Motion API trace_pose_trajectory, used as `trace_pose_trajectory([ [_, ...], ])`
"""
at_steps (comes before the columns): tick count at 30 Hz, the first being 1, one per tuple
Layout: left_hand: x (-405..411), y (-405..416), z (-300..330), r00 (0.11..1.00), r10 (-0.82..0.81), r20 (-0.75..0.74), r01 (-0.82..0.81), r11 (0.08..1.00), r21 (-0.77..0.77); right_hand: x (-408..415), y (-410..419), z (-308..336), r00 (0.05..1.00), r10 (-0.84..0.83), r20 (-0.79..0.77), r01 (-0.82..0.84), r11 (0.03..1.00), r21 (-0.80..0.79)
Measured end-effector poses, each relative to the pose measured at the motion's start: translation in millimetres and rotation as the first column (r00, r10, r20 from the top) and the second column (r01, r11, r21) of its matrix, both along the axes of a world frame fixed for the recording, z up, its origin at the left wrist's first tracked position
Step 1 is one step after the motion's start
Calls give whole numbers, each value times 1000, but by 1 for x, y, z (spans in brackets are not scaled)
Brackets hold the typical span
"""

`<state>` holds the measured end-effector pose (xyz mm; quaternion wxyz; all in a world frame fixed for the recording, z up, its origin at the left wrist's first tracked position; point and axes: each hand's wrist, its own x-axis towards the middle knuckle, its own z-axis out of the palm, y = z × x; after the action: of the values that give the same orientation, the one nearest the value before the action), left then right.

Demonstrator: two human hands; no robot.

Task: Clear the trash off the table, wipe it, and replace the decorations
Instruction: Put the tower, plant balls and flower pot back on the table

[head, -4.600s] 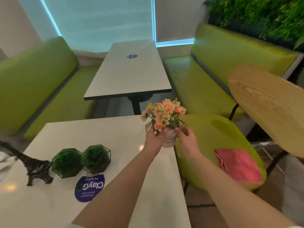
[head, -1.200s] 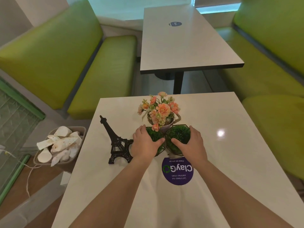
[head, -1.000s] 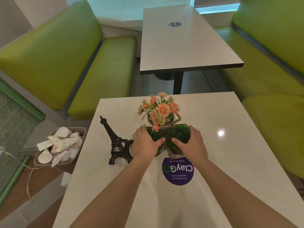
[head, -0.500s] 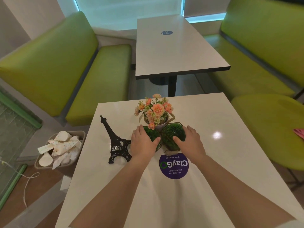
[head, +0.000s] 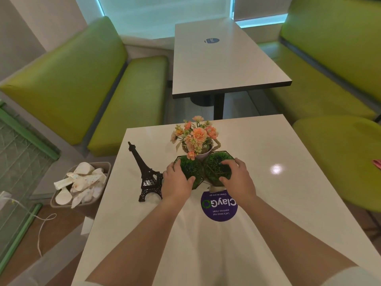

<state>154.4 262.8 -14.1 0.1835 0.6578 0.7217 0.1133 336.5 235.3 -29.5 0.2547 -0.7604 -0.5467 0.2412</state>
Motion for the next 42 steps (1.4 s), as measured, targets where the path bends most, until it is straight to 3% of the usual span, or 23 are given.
trace_pose_trajectory([
  [8,4,2,7,997,32,70,-37,997,63,4,7,13,994,-63,84,57,996,75],
  [11,3,-3,16,982,81,170,-115,973,199,-1,16,26,999,-22,42,16,991,135],
  [14,-7,-18,19,920,200,337,-312,894,323,-21,23,40,995,94,-31,-86,975,204],
  [17,-33,-28,17,792,365,489,-536,800,271,-57,26,54,969,225,-104,-192,948,255],
  [20,-63,-26,12,734,411,540,-598,769,226,-89,33,65,934,328,-143,-279,918,282],
  [23,-95,-14,12,747,328,579,-536,812,232,-120,43,80,891,411,-193,-354,895,273],
  [27,-130,6,23,785,142,603,-287,946,151,-150,58,99,831,504,-235,-459,860,223],
  [30,-139,15,28,791,81,607,-158,984,76,-162,67,104,799,534,-276,-487,844,225],
  [35,-137,23,29,855,95,510,-135,990,43,-172,77,103,787,508,-348,-444,860,252],
  [42,-127,41,25,836,74,543,-140,987,81,-170,95,103,802,476,-362,-396,876,274],
])
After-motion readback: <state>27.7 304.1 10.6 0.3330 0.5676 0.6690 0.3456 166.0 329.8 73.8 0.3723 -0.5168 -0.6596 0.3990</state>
